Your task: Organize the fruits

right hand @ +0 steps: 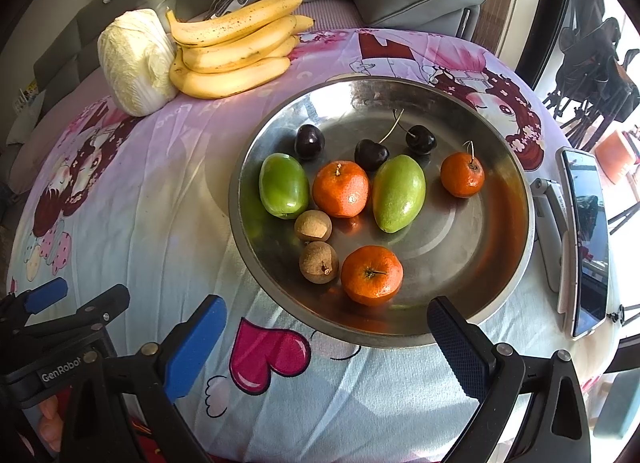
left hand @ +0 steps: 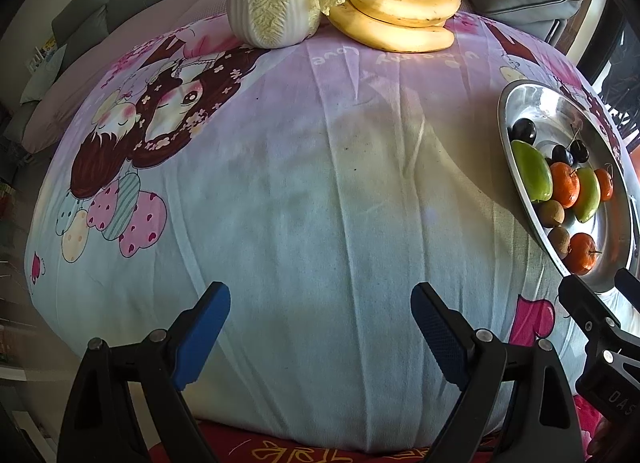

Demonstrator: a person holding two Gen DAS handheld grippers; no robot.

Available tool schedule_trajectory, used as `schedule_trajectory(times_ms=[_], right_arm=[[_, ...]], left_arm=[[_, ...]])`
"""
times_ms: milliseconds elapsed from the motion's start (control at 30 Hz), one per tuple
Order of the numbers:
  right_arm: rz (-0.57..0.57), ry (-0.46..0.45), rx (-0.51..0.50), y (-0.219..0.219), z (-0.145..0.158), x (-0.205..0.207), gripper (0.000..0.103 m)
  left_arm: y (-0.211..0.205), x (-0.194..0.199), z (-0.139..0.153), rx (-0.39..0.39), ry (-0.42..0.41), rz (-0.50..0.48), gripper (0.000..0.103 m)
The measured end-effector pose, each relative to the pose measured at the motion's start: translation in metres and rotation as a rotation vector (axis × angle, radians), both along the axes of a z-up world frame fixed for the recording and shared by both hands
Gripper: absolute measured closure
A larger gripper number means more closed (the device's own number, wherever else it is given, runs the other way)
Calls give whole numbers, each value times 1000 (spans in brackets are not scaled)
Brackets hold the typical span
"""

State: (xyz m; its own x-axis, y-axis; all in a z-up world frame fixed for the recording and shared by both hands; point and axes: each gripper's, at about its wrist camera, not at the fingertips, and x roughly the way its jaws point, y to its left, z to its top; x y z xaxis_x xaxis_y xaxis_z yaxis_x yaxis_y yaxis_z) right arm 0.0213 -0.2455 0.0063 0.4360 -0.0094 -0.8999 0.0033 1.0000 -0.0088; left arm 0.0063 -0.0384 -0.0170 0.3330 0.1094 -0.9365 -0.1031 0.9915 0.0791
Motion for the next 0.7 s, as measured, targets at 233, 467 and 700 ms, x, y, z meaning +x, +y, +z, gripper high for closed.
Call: schedule_trajectory(times_ms=[233, 467, 700], right_arm=[[2, 1, 0, 0, 0, 0, 1], [1, 2, -1, 0, 0, 0, 1], [1, 2, -1, 0, -1, 0, 1]], left_arm=[[0, -1, 0, 13, 0, 7, 11], [1, -2, 1, 22, -4, 7, 11], [1, -6, 6, 45, -37, 6, 11]])
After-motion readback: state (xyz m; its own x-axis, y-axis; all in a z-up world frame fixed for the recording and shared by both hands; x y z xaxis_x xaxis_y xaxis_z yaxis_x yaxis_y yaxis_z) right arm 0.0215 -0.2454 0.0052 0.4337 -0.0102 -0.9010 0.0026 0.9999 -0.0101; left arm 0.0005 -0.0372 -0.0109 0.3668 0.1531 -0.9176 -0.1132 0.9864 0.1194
